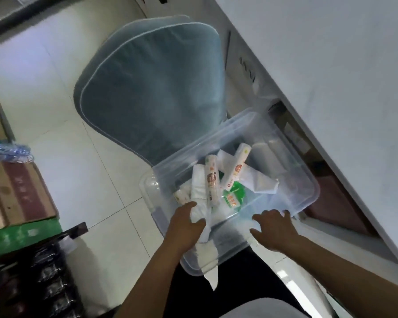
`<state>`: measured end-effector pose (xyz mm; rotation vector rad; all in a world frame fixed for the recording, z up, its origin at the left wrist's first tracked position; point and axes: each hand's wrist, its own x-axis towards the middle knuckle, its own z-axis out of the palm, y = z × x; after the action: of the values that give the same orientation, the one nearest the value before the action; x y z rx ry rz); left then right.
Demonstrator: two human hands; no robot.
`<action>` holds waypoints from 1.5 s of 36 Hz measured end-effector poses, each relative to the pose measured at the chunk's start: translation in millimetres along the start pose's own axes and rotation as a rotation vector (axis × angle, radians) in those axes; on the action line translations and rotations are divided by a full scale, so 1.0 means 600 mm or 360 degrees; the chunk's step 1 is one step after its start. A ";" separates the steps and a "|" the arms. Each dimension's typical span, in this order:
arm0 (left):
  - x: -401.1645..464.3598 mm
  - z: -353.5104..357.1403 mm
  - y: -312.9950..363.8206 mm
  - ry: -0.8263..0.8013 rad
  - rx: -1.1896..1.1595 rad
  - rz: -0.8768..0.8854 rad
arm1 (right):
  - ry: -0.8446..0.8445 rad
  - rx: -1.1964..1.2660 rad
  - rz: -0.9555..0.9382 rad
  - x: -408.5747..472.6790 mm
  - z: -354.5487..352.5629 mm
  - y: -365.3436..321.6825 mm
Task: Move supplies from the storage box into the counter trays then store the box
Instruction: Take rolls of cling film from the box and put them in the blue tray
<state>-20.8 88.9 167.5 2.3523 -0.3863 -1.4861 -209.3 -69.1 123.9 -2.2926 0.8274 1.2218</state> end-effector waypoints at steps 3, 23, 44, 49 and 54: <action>0.080 0.026 0.023 -0.0079 0.0010 -0.0081 | 0.0016 -0.0015 -0.0015 0.012 0.022 0.002; 0.359 0.177 0.044 0.0329 -0.0229 -0.0365 | 0.0549 0.0131 -0.0086 0.041 0.104 0.030; 0.075 0.025 -0.021 0.0405 -0.1127 -0.0208 | 0.0030 0.2374 0.0929 0.336 -0.066 -0.005; 0.056 0.022 -0.037 0.0447 -0.1182 -0.0235 | 0.0142 0.2206 0.1035 0.406 -0.084 -0.022; 0.061 0.019 -0.058 0.0404 -0.1125 -0.0245 | 0.0122 0.2067 0.1104 0.438 -0.077 -0.043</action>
<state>-13.7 104.7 118.6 1.9680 0.3428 -1.1067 -49.3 -158.7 -71.4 -0.9921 1.8138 0.4499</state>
